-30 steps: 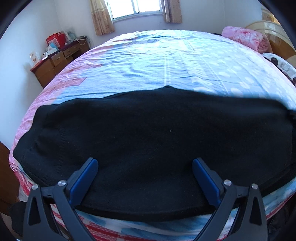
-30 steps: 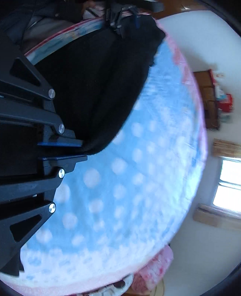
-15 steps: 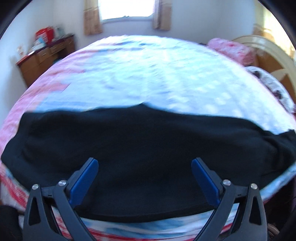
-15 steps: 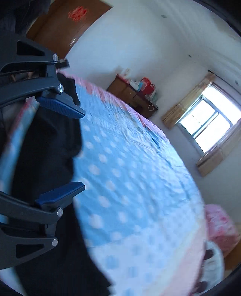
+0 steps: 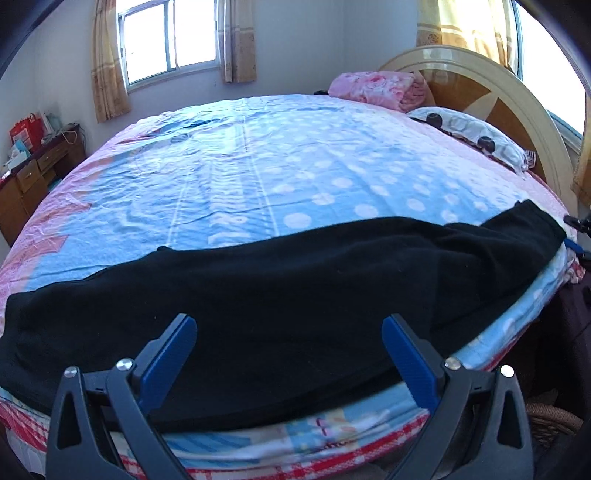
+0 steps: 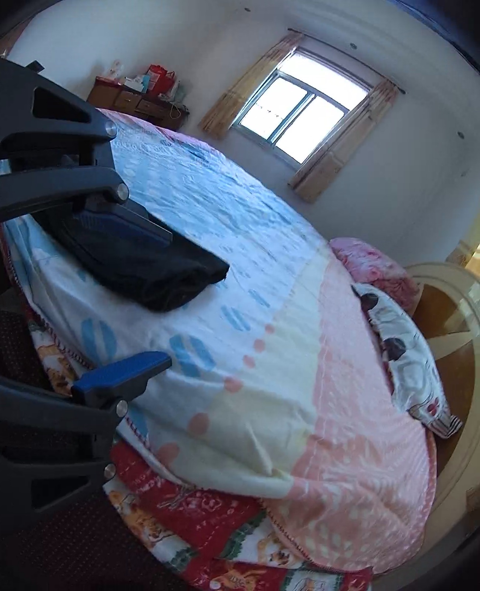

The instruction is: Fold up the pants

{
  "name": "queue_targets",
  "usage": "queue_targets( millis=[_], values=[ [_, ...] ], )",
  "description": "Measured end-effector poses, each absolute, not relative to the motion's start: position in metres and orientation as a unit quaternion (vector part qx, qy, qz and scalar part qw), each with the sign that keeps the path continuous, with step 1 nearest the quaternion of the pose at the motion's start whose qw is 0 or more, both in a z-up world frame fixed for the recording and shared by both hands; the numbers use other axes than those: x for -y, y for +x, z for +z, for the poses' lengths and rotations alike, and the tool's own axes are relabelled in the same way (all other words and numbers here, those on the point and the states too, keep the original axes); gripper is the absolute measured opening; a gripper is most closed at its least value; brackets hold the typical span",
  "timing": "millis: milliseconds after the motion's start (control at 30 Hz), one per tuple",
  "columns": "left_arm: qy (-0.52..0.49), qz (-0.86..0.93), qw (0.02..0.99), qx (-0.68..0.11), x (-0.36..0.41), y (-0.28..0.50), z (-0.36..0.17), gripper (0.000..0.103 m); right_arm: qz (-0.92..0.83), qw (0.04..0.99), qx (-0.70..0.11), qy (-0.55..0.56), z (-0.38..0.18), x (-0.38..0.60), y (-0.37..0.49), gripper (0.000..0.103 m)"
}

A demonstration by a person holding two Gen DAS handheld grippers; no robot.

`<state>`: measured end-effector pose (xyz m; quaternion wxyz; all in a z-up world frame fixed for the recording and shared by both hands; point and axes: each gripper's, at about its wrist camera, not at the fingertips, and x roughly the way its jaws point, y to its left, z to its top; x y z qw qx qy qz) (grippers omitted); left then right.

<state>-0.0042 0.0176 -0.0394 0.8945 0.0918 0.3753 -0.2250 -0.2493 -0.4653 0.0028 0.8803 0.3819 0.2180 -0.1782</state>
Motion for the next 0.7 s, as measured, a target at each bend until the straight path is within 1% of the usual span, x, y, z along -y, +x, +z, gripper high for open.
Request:
queue_targets(
  millis=[67,133,200,333,367,400,433,467,500,533,633,700],
  values=[
    [0.097,-0.219,0.896,-0.375,-0.017,-0.008,-0.038,0.102,-0.164,0.895,-0.230,0.346,0.007,0.459,-0.244,0.060],
    [0.087,-0.216,0.896,-0.379,-0.016,-0.008,-0.038,0.102,-0.137,0.903,-0.247,0.324,0.002,0.446,-0.217,0.054],
    [0.072,-0.223,0.892,-0.386,-0.016,-0.010,-0.039,0.102,-0.108,0.906,-0.268,0.308,-0.010,0.436,-0.204,0.042],
    [0.064,-0.242,0.884,-0.395,-0.008,-0.017,-0.040,0.102,-0.083,0.918,-0.257,0.291,-0.025,0.425,-0.195,0.042],
    [0.063,-0.248,0.882,-0.396,-0.005,-0.019,-0.041,0.102,-0.080,0.916,-0.249,0.305,-0.027,0.430,-0.192,0.042],
    [0.061,-0.254,0.879,-0.398,-0.003,-0.021,-0.041,0.102,-0.073,0.910,-0.242,0.327,-0.030,0.438,-0.188,0.039],
    [0.066,-0.260,0.878,-0.395,0.000,-0.026,-0.040,0.102,-0.070,0.908,-0.242,0.336,-0.032,0.440,-0.185,0.027],
    [0.073,-0.261,0.880,-0.390,0.002,-0.029,-0.039,0.102,-0.074,0.907,-0.261,0.323,-0.033,0.439,-0.176,0.005],
    [0.085,-0.259,0.884,-0.380,0.004,-0.033,-0.036,0.102,-0.084,0.909,-0.287,0.291,-0.031,0.436,-0.166,0.005],
    [0.094,-0.258,0.886,-0.374,0.005,-0.036,-0.035,0.102,-0.090,0.917,-0.288,0.260,-0.023,0.431,-0.164,0.005],
    [0.114,-0.266,0.887,-0.360,0.007,-0.043,-0.031,0.102,-0.100,0.937,-0.241,0.232,0.014,0.437,-0.179,0.005],
    [0.120,-0.279,0.880,-0.366,0.009,-0.046,-0.034,0.102,-0.108,0.944,-0.222,0.218,0.030,0.444,-0.187,0.005]
  ],
)
